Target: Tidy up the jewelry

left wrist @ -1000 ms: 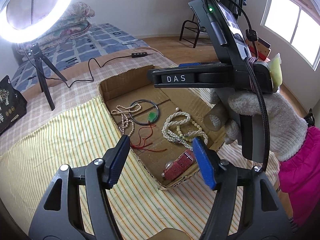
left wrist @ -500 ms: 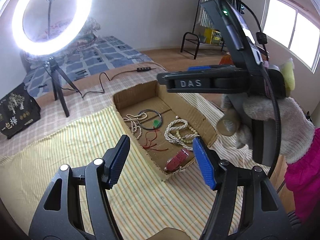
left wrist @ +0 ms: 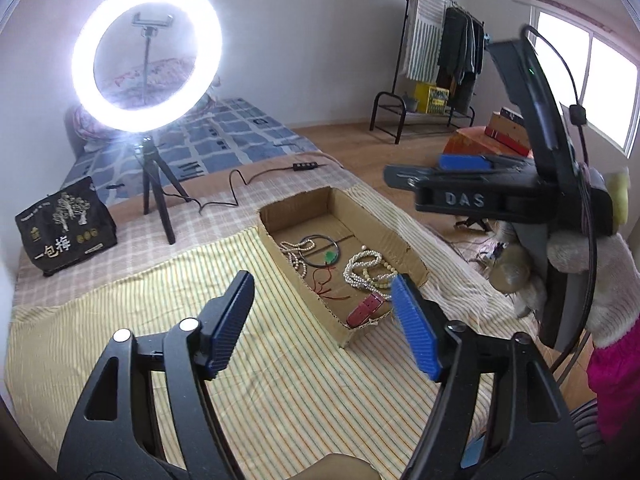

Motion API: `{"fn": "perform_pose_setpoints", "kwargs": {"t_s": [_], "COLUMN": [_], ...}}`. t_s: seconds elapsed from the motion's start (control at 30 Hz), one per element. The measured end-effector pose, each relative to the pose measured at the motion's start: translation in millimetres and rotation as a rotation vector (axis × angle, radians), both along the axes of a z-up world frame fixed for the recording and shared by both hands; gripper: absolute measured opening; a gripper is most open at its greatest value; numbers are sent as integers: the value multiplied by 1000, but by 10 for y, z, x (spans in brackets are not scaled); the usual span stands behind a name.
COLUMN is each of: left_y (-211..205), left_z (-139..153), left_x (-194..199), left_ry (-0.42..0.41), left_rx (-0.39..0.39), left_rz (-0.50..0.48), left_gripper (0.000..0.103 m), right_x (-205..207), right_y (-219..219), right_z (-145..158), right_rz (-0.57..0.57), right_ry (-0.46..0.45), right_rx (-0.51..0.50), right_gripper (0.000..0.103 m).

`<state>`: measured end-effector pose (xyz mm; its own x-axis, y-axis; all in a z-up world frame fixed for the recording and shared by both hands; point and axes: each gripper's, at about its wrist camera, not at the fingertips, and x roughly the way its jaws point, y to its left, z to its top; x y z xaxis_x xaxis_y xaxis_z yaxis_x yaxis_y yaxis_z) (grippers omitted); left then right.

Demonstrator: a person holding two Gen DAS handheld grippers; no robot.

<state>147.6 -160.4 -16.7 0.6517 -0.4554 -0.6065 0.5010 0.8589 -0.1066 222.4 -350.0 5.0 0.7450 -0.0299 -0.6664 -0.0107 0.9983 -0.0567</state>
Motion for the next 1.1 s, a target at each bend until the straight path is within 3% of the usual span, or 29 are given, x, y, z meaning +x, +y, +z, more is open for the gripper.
{"fn": "perform_pose_setpoints", "kwargs": {"t_s": [0.2,0.47,0.8,1.1], "left_y": [188,303,312,325], "left_z": [72,134,181,190], "left_x": [-128,-277,-421,-441], "left_ry": [-19,-66,-118,-140], "left_rx": [-42,-23,18,50], "left_rz": [40,70,85,119], "left_gripper": [81,91,100,102], "right_x": [-316,-661,-858,-900], "right_y": [82,141,211,193], "right_z": [135,176,130,46], "right_rz": [-24,-44,-53,-81], "right_ry": [-48,-100,-140,-131], "right_rx": [-12,-12,-44,-45], "right_gripper": [80,80,80,81]}}
